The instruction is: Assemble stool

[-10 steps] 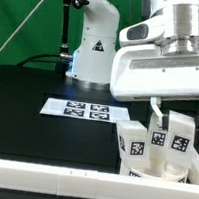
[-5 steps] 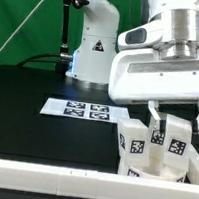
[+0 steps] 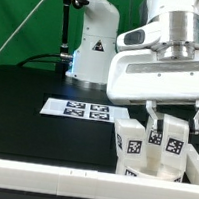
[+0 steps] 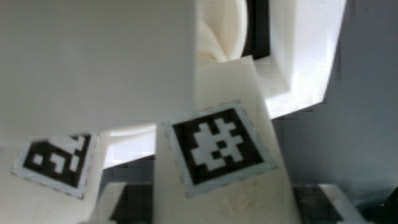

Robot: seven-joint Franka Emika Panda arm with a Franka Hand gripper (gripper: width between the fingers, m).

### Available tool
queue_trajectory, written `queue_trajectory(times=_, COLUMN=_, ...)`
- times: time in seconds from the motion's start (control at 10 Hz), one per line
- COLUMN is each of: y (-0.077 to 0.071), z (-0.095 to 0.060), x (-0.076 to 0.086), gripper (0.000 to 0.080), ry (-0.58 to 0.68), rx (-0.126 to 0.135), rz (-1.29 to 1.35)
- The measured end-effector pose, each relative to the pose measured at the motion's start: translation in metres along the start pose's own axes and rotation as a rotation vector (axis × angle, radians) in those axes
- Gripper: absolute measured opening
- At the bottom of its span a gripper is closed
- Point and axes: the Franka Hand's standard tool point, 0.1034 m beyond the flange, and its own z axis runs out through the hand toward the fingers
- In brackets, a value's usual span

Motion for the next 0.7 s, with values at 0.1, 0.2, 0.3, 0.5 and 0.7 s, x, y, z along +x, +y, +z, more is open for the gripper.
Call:
queue_trajectory(times=0.1, y=0.0011, z=0.0011, x=-0.0007, gripper=0.0328, ry=0.004, rx=-0.002, rz=-0.001)
queue_trajectory(times=0.2, y=0.0016, z=0.0015, x=-0.0004, gripper=0.0328, ry=0.016, rx=-0.002, rz=-0.002)
queue_trajectory(times=0.3, y=0.0026, z=0.0024, x=-0.0003, gripper=0.0328, ry=0.026, rx=-0.003, rz=-0.002)
queue_trajectory(times=0.5, y=0.0025, z=0.0026, x=0.0000, gripper=0.0328, ry=0.024, rx=-0.003, rz=-0.002)
queue_trajectory(times=0.7, y=0.0026, z=0.0031, x=-0.0011, gripper=0.0483, ry=0.019, rx=-0.004, rz=-0.002)
